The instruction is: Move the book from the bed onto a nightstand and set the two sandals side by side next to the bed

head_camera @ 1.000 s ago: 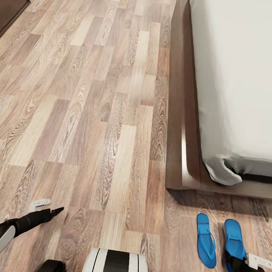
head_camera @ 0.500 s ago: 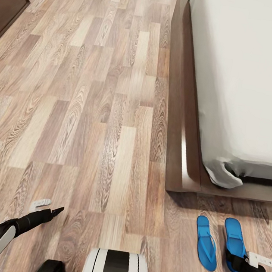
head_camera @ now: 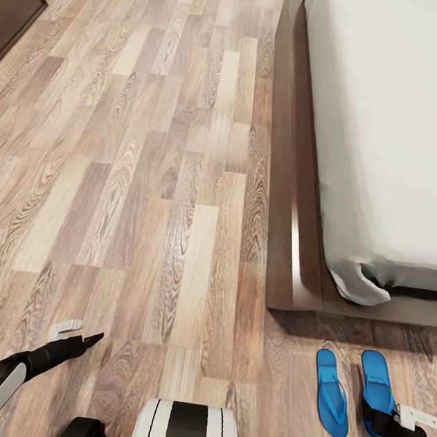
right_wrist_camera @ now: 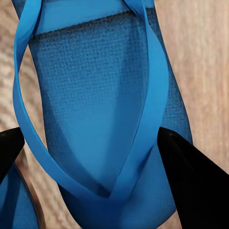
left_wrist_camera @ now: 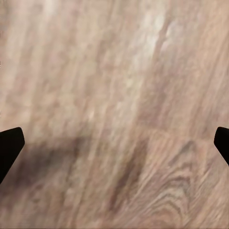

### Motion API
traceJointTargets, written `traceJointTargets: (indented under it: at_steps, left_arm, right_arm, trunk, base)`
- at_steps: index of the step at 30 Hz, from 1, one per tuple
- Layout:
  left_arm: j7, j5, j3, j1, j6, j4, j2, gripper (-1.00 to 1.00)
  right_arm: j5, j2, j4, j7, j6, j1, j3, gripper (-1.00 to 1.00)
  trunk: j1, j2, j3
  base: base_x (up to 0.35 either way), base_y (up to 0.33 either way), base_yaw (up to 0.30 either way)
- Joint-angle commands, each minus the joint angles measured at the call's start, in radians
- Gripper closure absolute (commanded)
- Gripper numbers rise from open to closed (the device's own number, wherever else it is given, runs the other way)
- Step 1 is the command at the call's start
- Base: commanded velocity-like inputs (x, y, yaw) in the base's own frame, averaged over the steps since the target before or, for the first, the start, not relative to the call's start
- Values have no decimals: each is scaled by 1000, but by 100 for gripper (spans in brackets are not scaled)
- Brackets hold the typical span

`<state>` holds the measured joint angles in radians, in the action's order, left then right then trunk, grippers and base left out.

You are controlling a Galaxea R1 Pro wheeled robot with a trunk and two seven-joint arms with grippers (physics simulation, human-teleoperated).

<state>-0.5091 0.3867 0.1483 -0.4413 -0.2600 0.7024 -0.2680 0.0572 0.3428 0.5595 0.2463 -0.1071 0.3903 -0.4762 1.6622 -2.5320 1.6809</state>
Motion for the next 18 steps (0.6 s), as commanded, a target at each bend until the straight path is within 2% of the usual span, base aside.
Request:
traceJointTargets:
  at_steps: [1,18]
  left_arm:
    - [-2,9,2,0,-10,0,1,-100]
    - [-3,9,2,0,-9,0,1,-100]
  right_arm:
    - [6,-1,-1,8,-3,1,-7,100]
    - [6,-1,-1,8,-3,1,-7,100]
  trunk:
    - [0,0,4]
    - [8,-4,70]
  base:
    - [0,0,0]
    - [0,0,0]
